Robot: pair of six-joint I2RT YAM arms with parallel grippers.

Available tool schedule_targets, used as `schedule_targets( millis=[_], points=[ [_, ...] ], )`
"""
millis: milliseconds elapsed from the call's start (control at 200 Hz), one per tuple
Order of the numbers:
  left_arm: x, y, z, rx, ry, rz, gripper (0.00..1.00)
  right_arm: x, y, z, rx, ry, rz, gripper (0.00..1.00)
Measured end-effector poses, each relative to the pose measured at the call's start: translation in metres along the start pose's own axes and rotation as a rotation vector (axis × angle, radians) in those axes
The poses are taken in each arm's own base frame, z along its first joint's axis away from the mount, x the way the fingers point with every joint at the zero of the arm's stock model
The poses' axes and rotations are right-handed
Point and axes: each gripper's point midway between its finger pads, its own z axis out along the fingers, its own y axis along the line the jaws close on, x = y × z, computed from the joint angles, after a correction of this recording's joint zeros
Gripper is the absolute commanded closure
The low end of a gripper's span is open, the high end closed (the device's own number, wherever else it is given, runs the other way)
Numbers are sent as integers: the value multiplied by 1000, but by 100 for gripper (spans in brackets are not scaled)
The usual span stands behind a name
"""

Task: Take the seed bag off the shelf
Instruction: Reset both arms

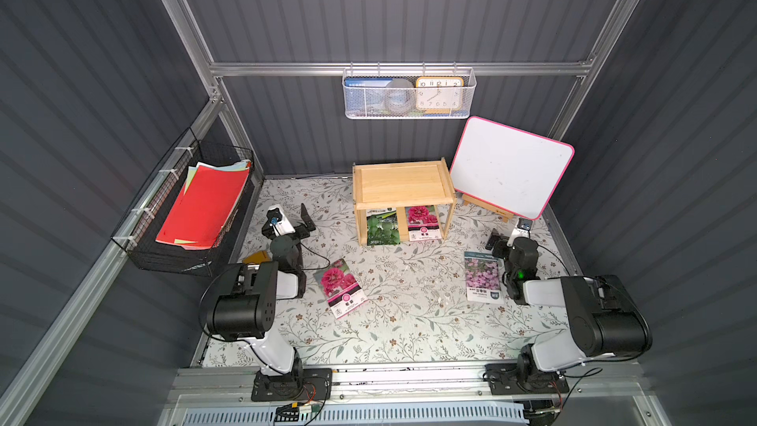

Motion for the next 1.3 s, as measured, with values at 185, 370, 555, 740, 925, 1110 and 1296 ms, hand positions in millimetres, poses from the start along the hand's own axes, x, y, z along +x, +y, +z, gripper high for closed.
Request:
schedule_targets(
  millis=[185,370,555,740,925,1110,1296],
  points=[
    [0,-1,0,3,1,3,0,6,-1,1,2,16,0,1],
    [0,-1,0,3,1,6,0,3,0,1,0,0,7,1],
    [0,-1,0,3,1,6,0,2,0,1,-1,-4,8,1],
    [0,-1,0,3,1,6,0,2,0,1,-1,-4,8,1],
    [0,-1,0,3,1,7,0,2,0,1,-1,-4,8,1],
    [0,-1,0,4,1,6,0,2,0,1,-1,-4,8,1],
    [0,-1,0,3,1,6,0,2,0,1,-1,-4,8,1]
  ],
)
